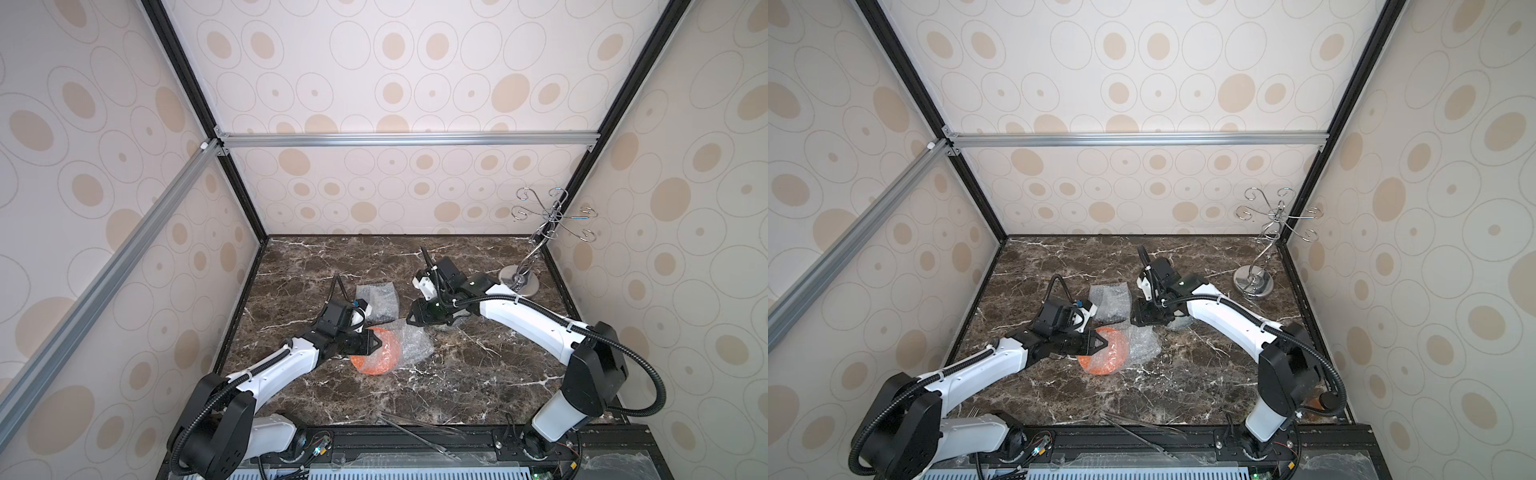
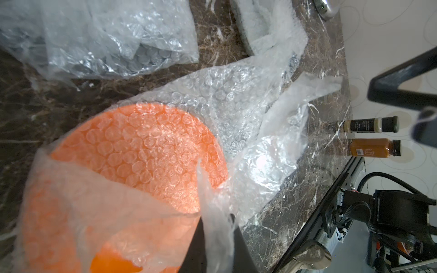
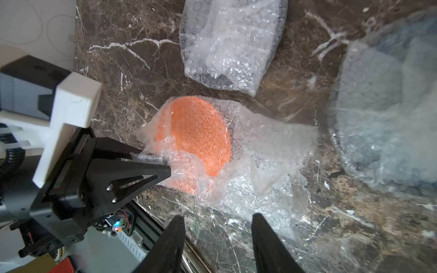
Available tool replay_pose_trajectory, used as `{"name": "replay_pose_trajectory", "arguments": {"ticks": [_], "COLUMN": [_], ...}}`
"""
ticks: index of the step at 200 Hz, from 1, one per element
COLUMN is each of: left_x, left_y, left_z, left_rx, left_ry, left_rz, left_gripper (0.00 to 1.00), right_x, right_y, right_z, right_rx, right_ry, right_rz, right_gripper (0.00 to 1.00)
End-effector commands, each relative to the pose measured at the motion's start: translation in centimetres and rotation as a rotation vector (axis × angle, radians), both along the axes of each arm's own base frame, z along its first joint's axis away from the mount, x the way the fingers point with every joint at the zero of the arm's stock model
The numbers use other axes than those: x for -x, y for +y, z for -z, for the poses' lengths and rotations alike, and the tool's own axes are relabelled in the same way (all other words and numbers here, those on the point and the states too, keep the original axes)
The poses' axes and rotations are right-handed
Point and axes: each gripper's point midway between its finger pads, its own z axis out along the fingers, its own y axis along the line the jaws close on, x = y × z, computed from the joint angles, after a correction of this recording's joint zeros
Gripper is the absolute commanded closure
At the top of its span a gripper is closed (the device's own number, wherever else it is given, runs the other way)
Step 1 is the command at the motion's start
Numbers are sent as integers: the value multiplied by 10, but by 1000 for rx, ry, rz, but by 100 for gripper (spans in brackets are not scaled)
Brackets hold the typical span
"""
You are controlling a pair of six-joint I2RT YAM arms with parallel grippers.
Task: Unpack dinner plates from bubble wrap
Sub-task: Unwrap the bubble wrap at the center of the board.
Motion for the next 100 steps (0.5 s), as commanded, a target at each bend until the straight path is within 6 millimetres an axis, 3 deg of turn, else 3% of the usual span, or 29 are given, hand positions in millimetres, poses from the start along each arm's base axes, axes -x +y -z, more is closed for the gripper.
{"name": "replay_pose_trajectory", "arguments": {"ticks": [1,38,100], "left_x": [7,27,37], "left_y": [0,-1,-1], "left_z": [-12,-11,-15], "left_rx": [29,98,170], "left_ry": [-27,-11,-10], "left_rz": [33,42,9], "left_gripper": [86,82,87], "right_x": [2,-9,-20], "right_y": [-7,4,31], "right_z": [-12,-9,-2], "right_rx": [45,53,49], "right_ry": [-13,-6,3], "right_rz": [-30,-53,-102], "right_gripper": [50,50,50]}}
